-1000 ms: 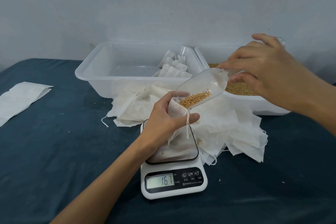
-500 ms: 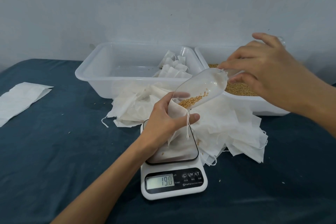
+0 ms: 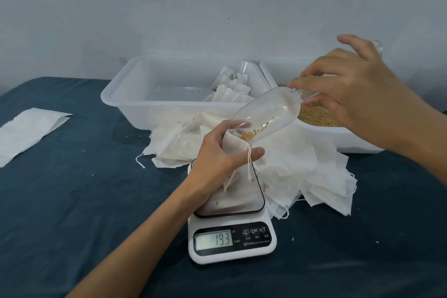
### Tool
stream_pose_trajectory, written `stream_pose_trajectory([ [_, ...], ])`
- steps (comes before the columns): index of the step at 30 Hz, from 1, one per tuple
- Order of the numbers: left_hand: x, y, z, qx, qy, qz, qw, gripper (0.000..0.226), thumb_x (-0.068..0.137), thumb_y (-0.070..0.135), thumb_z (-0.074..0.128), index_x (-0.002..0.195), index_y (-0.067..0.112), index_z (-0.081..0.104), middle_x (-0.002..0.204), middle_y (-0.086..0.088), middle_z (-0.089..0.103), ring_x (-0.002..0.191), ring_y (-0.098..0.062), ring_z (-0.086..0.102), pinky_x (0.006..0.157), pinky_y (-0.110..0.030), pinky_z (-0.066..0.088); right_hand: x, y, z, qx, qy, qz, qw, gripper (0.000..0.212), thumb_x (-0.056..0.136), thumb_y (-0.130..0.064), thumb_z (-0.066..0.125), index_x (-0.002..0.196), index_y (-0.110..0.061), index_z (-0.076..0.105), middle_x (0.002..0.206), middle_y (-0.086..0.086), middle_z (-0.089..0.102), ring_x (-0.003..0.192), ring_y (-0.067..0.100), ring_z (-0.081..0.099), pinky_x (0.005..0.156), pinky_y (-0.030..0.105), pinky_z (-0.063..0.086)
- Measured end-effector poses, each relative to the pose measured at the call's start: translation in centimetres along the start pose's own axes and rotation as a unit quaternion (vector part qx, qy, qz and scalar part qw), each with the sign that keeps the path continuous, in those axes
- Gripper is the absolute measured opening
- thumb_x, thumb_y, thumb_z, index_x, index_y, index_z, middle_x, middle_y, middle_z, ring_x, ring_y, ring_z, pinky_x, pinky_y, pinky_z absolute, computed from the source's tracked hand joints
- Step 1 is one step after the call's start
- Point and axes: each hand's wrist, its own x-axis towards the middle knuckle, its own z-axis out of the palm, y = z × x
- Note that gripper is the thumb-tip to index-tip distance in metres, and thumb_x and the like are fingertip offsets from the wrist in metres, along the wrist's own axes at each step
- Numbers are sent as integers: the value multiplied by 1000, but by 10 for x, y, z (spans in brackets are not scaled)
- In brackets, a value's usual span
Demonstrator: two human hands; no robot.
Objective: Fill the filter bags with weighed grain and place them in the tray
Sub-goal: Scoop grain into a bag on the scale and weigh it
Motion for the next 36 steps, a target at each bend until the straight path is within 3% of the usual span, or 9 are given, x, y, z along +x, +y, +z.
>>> stream_pose_trajectory([
  [7, 0, 1, 0, 18, 11, 0, 1000, 52, 68, 35, 90, 116, 31, 71, 98, 18, 71, 97, -14, 72, 83, -28, 54, 3, -2, 1, -28, 34, -28, 999, 27, 86, -1, 75, 112, -9, 75, 100, 12, 69, 92, 37, 65, 115, 63, 28],
  [12, 0, 3, -1, 13, 14, -7, 1000, 51, 69, 33, 91, 116, 32, 71, 91, 14, 71, 89, -28, 71, 78, -57, 62, 5, -1, 1, -36, 62, -48, 996, 26, 89, 1, 72, 112, -11, 76, 102, 10, 69, 93, 35, 64, 117, 62, 25],
  [14, 0, 3, -1, 15, 18, -6, 1000, 49, 69, 33, 91, 114, 32, 71, 87, 16, 71, 90, -28, 72, 76, -50, 62, 6, -2, 0, -34, 71, -56, 995, 25, 91, 0, 69, 112, -12, 76, 102, 11, 70, 93, 35, 64, 117, 62, 25],
  [17, -1, 3, -2, 12, 26, -1, 1000, 48, 69, 32, 90, 114, 32, 71, 85, 17, 71, 88, -23, 73, 67, -26, 56, 7, -4, -2, -37, 82, -65, 994, 26, 92, 2, 67, 112, -11, 76, 104, 11, 70, 94, 35, 64, 116, 64, 25],
  [24, -1, 5, -2, -7, 30, -4, 1000, 48, 73, 23, 90, 116, 27, 70, 86, 10, 72, 80, -16, 70, 61, -24, 54, 4, -4, 2, -43, 88, -42, 994, 25, 89, 2, 69, 110, -10, 76, 102, 10, 70, 93, 35, 65, 115, 63, 27],
  [28, -1, 5, -2, -14, 29, -8, 999, 46, 78, 15, 91, 117, 24, 69, 86, 8, 73, 82, -13, 72, 69, -22, 55, -3, 2, 8, -3, 77, 15, 997, 28, 84, -3, 79, 110, -13, 75, 102, 6, 71, 94, 32, 65, 118, 55, 25],
  [32, -1, 5, -2, -3, 30, -3, 1000, 48, 72, 27, 90, 116, 29, 70, 96, 3, 74, 85, -17, 71, 69, -27, 54, -12, 16, 19, 91, 44, 113, 988, 26, 85, -15, 77, 110, -19, 73, 104, -3, 71, 99, 24, 63, 115, 38, 24],
  [36, -1, 3, -1, 4, 27, 3, 1000, 49, 69, 33, 89, 115, 34, 70, 98, 2, 75, 83, -14, 72, 68, -22, 54, -24, 41, 50, 225, 6, 288, 931, 30, 84, -19, 81, 112, -23, 72, 102, -15, 67, 100, 4, 62, 95, 24, 41],
])
